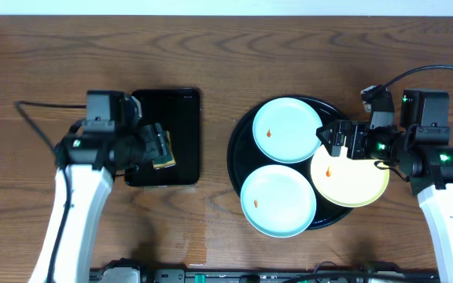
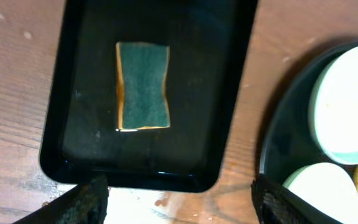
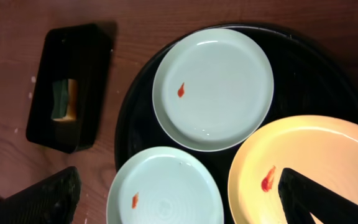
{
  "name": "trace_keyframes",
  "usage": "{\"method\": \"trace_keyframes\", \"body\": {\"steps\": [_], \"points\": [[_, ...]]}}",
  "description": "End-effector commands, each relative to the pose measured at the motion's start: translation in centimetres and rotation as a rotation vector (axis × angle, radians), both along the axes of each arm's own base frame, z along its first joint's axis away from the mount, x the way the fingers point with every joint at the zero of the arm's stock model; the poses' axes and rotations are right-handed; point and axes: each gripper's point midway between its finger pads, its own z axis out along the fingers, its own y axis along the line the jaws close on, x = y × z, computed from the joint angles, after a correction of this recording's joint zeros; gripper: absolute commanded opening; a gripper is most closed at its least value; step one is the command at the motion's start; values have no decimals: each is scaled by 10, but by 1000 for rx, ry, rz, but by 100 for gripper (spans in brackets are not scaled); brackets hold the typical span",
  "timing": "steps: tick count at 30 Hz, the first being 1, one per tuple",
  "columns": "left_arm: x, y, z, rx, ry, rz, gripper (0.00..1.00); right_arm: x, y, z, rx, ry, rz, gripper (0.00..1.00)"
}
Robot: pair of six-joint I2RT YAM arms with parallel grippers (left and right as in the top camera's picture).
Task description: Clean dirty plates on tray and stack at the side
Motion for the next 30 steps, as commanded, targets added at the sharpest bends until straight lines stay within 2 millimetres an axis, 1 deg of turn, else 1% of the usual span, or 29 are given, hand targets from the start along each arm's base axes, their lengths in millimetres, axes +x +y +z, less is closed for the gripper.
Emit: {"method": "trace_keyframes", "body": {"steps": [1,3,5,7,9,10,13,15,16,20,24,25,26,28,30], "points": [[8,13,-17,80,46,1,69,0,5,8,12,-21,28,99],[11,19,-30,116,86,11,65,0,5,8,12,-21,28,99],[16,15,-41,118,106,-6,60,0,5,8,12,-21,28,99],[26,7,-52,121,104,-32,57,0,5,8,12,-20,28,99],[35,3,-62,162,98,-47,49,0,5,8,12,-21,28,99],[39,8,-68,212,100,-42,46,0,5,8,12,-21,28,99],[46,22,-80,342,109,7,39,-1,5,7,12,-16,28,99],[53,23,-91,359,111,12,34,-2,5,7,12,-12,28,99],[55,22,-100,354,127,31,32,-2,5,7,12,-11,28,99],[50,21,-126,344,201,59,25,-2,5,6,12,-9,28,99],[44,12,-155,297,280,35,19,-2,5,6,12,-10,28,99],[43,10,-160,287,293,30,13,-2,5,6,12,-10,28,99],[42,9,-164,285,302,28,8,-2,5,6,12,-9,28,99],[43,9,-164,285,298,28,8,-2,5,6,12,-8,28,99],[47,8,-154,280,284,26,7,-2,5,6,12,-9,28,99]]}}
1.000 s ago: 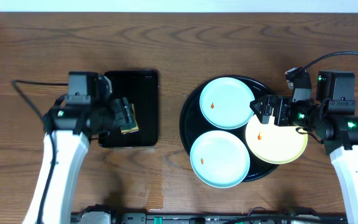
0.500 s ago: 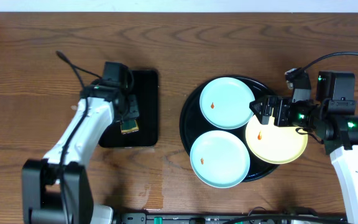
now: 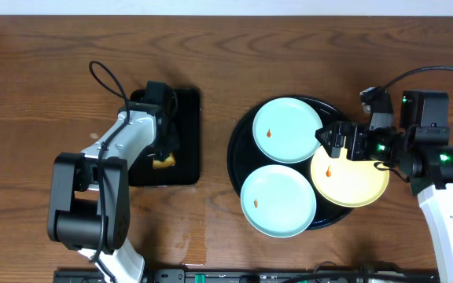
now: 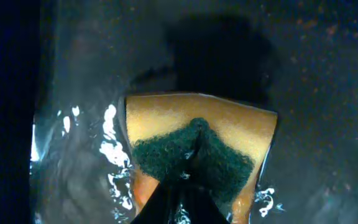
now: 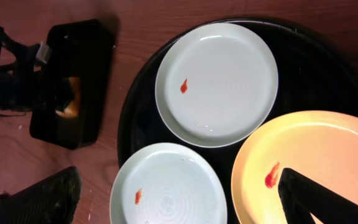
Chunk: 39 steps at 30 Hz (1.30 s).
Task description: Clean dirty plates on tray and stack at the side
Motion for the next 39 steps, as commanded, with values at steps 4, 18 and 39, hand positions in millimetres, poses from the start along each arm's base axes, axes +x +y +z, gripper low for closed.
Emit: {"method": "trace_keyframes", "body": {"steps": [4,18,39], "points": [[8,-7,39,-36,-39,-20,8,1,3,7,2,-24,20,99],[0,-6,82,-42,-116,-35,40,1,3,7,0,-24,19,99],[-7,-21,18,-100,83,-212,8,1,2,7,-3,-24,17,99]]}}
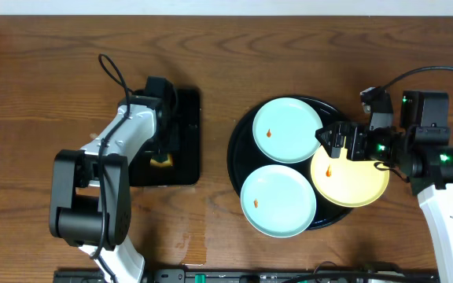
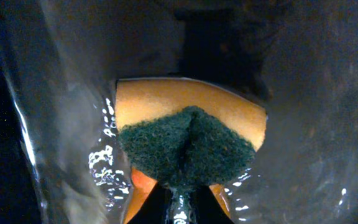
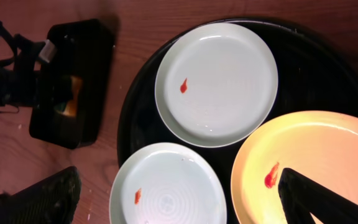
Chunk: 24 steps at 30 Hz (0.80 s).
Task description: Clean dirty plates on tray and stack at the side
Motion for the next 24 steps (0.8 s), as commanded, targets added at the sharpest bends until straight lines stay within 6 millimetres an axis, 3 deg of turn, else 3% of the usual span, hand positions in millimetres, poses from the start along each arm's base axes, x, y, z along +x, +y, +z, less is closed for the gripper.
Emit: {"method": "trace_keyframes", "body": {"steps": [1,9,18,24], "points": [[-2,-13,17,-75,-2,-20,8,1,2,7,-2,-23,15,99],[6,-14,63,-93,-136,-15,8,3,-2,5,-24,-25,0,99],[2,-13,48,-88,-100,28,8,3,-5,4,-39,-23,-10,99],[3,-13,49,-88,-105,28,8,3,-5,4,-39,-23,-10,99]]}}
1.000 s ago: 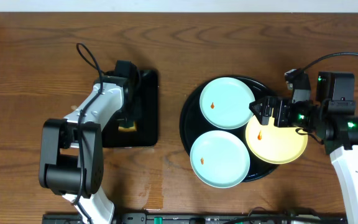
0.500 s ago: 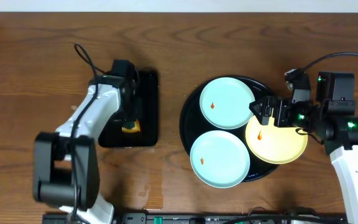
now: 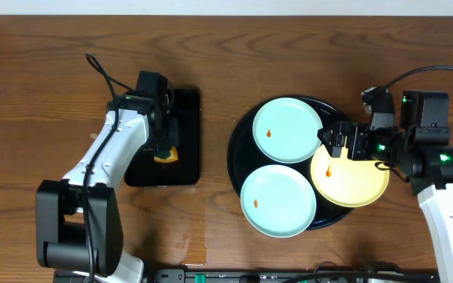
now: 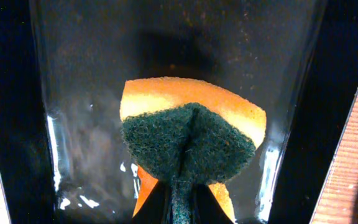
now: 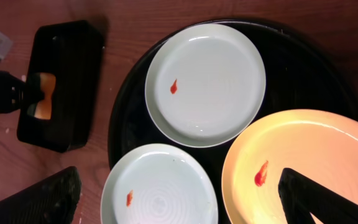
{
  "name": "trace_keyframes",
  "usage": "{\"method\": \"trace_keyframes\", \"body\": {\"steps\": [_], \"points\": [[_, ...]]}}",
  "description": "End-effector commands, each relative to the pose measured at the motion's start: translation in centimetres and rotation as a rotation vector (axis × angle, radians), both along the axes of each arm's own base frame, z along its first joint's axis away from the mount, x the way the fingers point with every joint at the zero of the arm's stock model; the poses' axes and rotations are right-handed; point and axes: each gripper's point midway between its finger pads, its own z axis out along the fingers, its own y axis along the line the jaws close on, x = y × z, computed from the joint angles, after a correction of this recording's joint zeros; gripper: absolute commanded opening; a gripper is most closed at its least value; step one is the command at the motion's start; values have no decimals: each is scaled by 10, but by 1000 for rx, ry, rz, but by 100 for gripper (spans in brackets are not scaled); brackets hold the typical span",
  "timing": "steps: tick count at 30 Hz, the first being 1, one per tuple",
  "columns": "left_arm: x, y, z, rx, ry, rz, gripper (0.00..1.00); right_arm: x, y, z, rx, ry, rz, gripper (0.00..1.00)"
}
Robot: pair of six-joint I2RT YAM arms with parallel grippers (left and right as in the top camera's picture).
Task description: Clean dirty plates on tray and stack at the side
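A round black tray (image 3: pixel 238 169) carries three plates, each with a red smear: a pale blue one (image 3: pixel 287 130) at the back, another pale blue one (image 3: pixel 278 200) in front, and a yellow one (image 3: pixel 351 177) to the right. My left gripper (image 4: pixel 180 199) is shut on a yellow sponge with a green scouring face (image 4: pixel 188 140), pinched and folded, held just above a black rectangular basin (image 3: pixel 183 137). Its wet floor (image 4: pixel 86 124) glistens below. Over the yellow plate, my right gripper (image 5: pixel 179 199) hangs wide open, its fingers (image 5: pixel 319 193) dark at the frame's lower corners.
The wooden table (image 3: pixel 226 55) stretches all round the basin and tray. The basin also shows at the far left of the right wrist view (image 5: pixel 73 50). Cables run from both arms.
My left gripper has lifted the pinched sponge a little off the wet basin floor, and the arm has shifted slightly. The right gripper and the plates are unchanged.
First my left gripper hovered open above the sponge lying flat in the basin. Then it was down in the basin, shut on the sponge and folding it. It stayed pinched in the water, and now hangs slightly higher. My right gripper stayed open over the yellow plate throughout.
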Motion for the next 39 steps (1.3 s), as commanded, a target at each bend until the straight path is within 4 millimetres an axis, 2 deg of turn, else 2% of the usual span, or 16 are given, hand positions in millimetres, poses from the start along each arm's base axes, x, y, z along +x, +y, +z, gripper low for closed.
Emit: {"method": "trace_keyframes", "body": {"steps": [1,5,9,13,19,22,25,27,33,34,35,37,39], "points": [[3,-1,0,-4,-7,11,7,2,1,7,-7,-22,12,99],[10,7,-14,43,-36,21,7,2,1,6,-10,-22,10,99],[2,10,-36,48,-6,63,7,0,0,4,-15,-12,7,99],[4,10,-54,48,-6,63,7,1,-5,2,-39,-10,-9,99],[-2,9,-72,48,48,57,7,5,-8,-1,-60,-9,-22,99],[-4,9,-73,52,60,52,7,9,-11,-8,-74,2,-30,99],[-1,9,-61,52,52,51,8,15,-19,-22,-116,39,-55,99],[5,8,-45,50,39,52,8,22,-20,-32,-121,63,-60,98],[26,-2,18,33,-54,35,7,51,-24,-72,-115,145,-130,79],[29,-4,29,29,-74,30,7,58,-26,-78,-122,147,-142,70],[31,-7,38,25,-93,23,7,65,-28,-85,-129,144,-146,55],[35,-14,54,17,-130,9,7,78,-28,-97,-134,136,-150,45],[38,-24,70,5,-169,-13,8,90,-28,-111,-133,136,-149,30]]}}
